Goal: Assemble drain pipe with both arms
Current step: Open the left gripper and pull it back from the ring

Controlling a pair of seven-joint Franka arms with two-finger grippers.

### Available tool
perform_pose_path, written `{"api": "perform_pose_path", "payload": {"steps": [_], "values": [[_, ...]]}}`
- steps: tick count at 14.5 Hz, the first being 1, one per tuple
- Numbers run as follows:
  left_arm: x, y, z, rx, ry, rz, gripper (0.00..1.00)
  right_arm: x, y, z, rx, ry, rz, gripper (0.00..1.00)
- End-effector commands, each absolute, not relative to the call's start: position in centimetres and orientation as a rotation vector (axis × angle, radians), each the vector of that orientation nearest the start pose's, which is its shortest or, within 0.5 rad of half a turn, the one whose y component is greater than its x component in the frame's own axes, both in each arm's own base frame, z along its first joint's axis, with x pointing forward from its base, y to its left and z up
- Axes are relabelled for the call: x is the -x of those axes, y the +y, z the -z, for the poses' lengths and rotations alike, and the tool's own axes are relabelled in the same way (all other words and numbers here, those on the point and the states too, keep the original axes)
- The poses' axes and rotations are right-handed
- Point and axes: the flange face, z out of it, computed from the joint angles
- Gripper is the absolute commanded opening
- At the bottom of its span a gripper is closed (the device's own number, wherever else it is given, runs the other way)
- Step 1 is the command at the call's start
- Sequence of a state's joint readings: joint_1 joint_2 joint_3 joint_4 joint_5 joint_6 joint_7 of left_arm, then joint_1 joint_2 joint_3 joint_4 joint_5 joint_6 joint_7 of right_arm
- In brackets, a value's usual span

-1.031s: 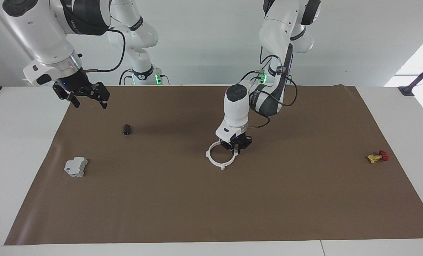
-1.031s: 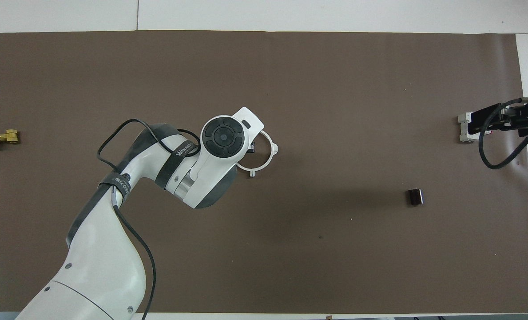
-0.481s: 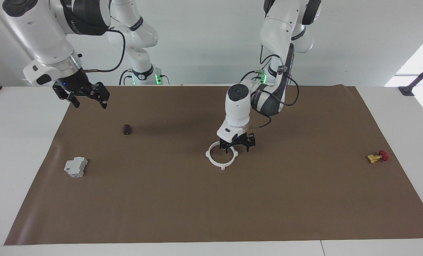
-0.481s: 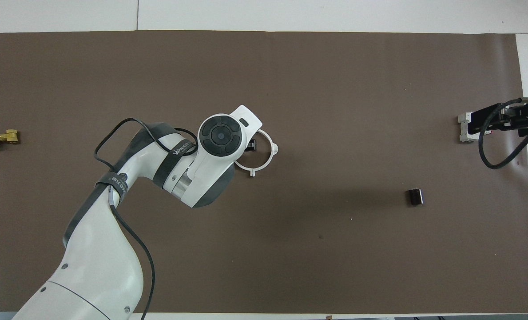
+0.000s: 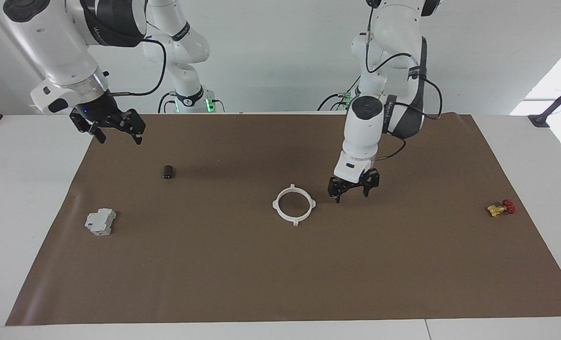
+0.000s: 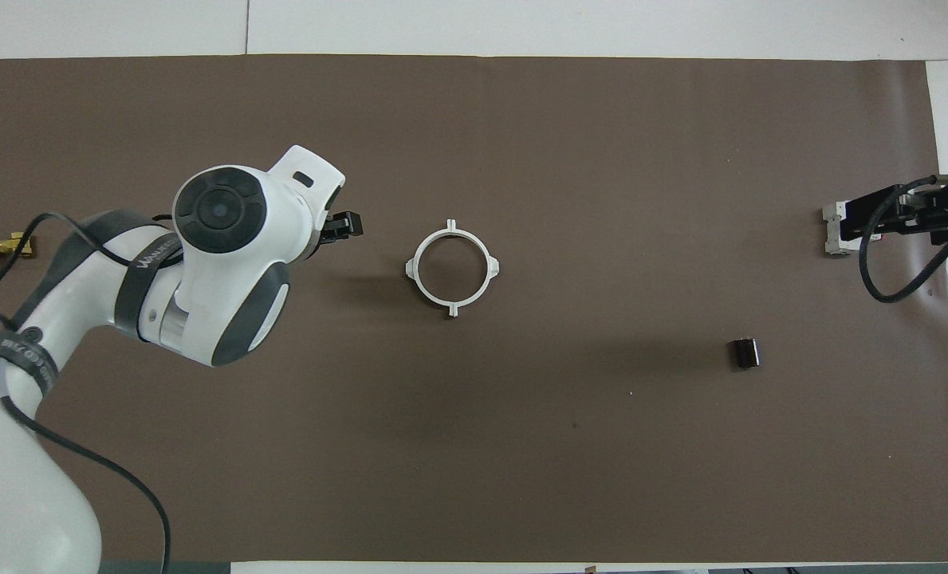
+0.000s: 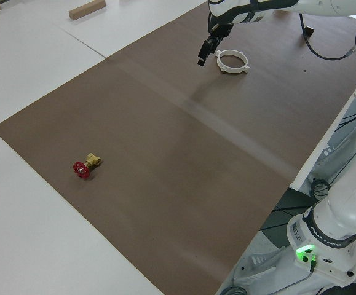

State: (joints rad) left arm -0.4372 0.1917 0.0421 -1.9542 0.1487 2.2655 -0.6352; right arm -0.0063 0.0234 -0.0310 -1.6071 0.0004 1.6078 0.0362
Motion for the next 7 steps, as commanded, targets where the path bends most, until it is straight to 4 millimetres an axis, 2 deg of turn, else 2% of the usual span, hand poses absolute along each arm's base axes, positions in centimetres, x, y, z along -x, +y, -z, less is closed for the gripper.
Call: {"api": "perform_pose_path", "payload": {"steps": [1, 3, 7], "values": [[-55.7, -17.6, -41.1, 3.051, -0.260, 0.261, 1.00, -56.7, -2.2, -59.9, 3.132, 0.080, -0.024, 1.00], [-56.2, -14.1, -42.6, 3.045, -0.202, 0.254, 1.00, -56.7, -2.2, -59.9, 3.132, 0.082, -0.021, 1.00], [-55.3, -8.6, -45.9, 3.051, -0.132, 0.151, 1.00, -56.7, -2.0, -60.0, 3.134, 0.075, -0.019, 1.00]]}}
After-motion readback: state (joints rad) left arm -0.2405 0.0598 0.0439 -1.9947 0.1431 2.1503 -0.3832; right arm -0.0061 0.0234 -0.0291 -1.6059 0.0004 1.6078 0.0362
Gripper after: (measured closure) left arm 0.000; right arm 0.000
